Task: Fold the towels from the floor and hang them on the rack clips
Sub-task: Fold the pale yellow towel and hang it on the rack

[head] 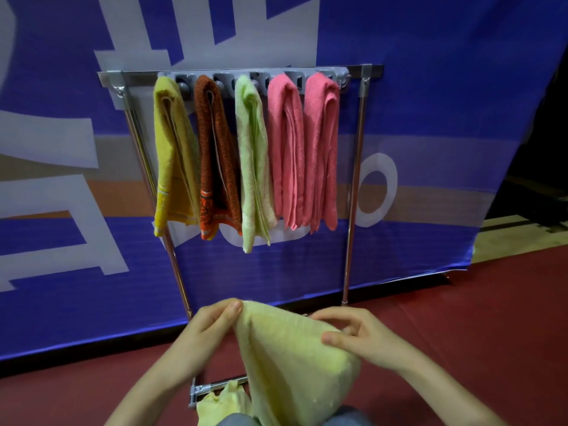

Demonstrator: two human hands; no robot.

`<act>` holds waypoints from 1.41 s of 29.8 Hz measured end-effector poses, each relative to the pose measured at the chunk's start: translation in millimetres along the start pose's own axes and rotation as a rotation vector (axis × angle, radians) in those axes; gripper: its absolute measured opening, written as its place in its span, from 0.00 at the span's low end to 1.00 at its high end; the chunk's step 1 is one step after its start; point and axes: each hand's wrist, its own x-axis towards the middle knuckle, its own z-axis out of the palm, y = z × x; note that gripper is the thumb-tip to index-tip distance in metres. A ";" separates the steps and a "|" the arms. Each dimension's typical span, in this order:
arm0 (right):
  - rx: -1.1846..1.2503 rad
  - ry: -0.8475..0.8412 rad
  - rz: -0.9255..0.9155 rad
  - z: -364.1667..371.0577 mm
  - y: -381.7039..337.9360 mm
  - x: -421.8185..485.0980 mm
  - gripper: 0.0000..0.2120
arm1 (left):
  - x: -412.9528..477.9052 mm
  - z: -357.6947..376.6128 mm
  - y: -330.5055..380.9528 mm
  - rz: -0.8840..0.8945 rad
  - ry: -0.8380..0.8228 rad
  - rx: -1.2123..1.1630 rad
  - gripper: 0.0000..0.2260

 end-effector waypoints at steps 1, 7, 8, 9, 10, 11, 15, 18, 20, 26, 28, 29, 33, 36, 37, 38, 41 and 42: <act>-0.008 -0.008 -0.021 -0.6 -1.9 -1.5 0.12 | -0.2 0.3 -0.7 -0.006 0.005 -0.001 0.23; -0.027 -0.091 -0.006 0.6 -1.2 -3.5 0.04 | -1.5 4.6 -1.7 -0.043 0.003 -0.026 0.19; -0.028 -0.108 -0.007 0.3 -2.6 -4.4 0.04 | -1.2 5.2 -0.6 -0.051 0.002 -0.023 0.18; -0.028 -0.122 -0.009 -0.1 -5.2 -5.8 0.05 | -0.8 5.3 -0.4 -0.057 0.005 -0.021 0.17; -0.027 -0.133 -0.014 -1.3 -9.0 -7.3 0.05 | -0.5 5.5 1.7 -0.063 0.006 -0.022 0.17; -0.028 -0.143 -0.017 -2.3 -11.1 -8.4 0.04 | -0.1 5.6 1.9 -0.068 0.006 -0.032 0.17; -0.067 -0.173 -0.034 -8.6 -18.4 -8.1 0.05 | 3.1 6.5 9.3 -0.072 -0.023 -0.064 0.17; -0.127 -0.185 0.000 -15.1 -19.1 -9.0 0.09 | 7.5 6.2 16.9 -0.059 -0.016 -0.065 0.17; -0.164 -0.185 0.018 -19.1 -17.2 -11.3 0.10 | 10.7 4.8 20.7 -0.051 -0.008 -0.059 0.18; -0.394 -0.005 -0.072 -35.5 -4.8 -14.0 0.11 | 15.2 4.3 26.7 -0.004 -0.008 0.055 0.17; -0.363 0.044 -0.107 -38.5 -12.5 -16.0 0.06 | 15.4 2.1 28.7 0.010 0.013 0.072 0.17; -0.323 0.053 -0.128 -38.5 -17.2 -16.9 0.04 | 15.8 1.2 28.7 0.011 0.013 0.070 0.17; -0.232 0.059 -0.211 -39.8 -37.7 -18.2 0.06 | 15.5 -1.6 32.2 0.007 0.018 0.073 0.18; -0.246 0.075 -0.256 -41.8 -49.6 -17.5 0.06 | 12.7 -2.7 35.6 0.003 0.010 0.084 0.17; -0.267 0.090 -0.266 -44.2 -52.7 -16.6 0.06 | 12.1 -4.0 37.2 0.003 0.009 0.107 0.17; -0.312 0.115 -0.279 -47.3 -52.7 -16.3 0.06 | 12.2 -4.8 37.2 0.006 0.010 0.146 0.17; -0.639 0.200 -0.307 -57.7 -54.6 -17.1 0.07 | 8.8 -5.9 38.2 0.027 0.013 0.261 0.17; -0.733 0.202 -0.305 -60.1 -55.3 -17.6 0.07 | 7.5 -5.3 37.9 0.034 0.016 0.260 0.17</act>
